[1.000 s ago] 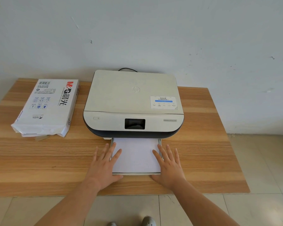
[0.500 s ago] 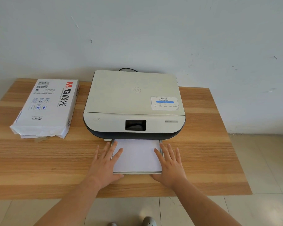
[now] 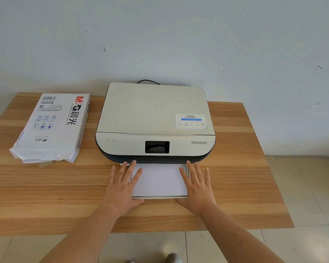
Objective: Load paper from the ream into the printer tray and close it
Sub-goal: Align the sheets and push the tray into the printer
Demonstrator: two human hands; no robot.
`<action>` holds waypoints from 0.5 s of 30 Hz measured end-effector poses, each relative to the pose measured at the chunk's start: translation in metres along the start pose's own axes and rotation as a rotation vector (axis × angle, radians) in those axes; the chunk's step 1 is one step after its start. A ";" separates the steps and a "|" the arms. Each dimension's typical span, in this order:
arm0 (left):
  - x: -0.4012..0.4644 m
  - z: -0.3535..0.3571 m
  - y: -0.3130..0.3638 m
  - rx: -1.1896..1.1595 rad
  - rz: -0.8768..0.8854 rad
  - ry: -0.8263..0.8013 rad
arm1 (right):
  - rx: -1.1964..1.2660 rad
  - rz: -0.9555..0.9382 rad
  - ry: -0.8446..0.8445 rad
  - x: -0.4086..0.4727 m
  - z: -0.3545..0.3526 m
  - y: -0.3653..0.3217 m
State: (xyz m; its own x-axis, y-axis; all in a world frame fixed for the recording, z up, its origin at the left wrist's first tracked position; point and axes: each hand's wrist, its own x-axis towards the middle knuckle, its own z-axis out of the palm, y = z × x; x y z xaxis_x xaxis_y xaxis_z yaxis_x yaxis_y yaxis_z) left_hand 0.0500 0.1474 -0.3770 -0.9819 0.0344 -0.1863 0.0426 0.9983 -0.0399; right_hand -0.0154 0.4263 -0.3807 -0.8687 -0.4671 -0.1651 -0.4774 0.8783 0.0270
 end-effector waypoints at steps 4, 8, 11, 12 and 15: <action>0.005 -0.002 0.001 0.008 -0.004 0.001 | 0.003 0.022 -0.016 0.005 -0.002 0.001; 0.007 -0.003 0.002 0.020 -0.021 -0.011 | 0.002 0.035 -0.017 0.009 -0.004 0.001; 0.010 -0.006 0.003 0.038 -0.026 -0.002 | -0.018 0.027 -0.020 0.012 -0.005 0.002; 0.011 -0.007 0.002 0.039 -0.032 0.000 | -0.022 0.029 -0.017 0.013 -0.006 0.002; 0.015 -0.010 0.000 0.033 -0.036 0.004 | -0.021 0.028 -0.010 0.018 -0.010 0.001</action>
State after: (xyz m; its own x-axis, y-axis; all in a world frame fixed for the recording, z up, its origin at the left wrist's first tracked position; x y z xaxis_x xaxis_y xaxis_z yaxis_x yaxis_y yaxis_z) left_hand 0.0336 0.1480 -0.3702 -0.9836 -0.0009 -0.1806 0.0136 0.9968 -0.0791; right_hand -0.0329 0.4179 -0.3741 -0.8802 -0.4414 -0.1742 -0.4559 0.8885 0.0519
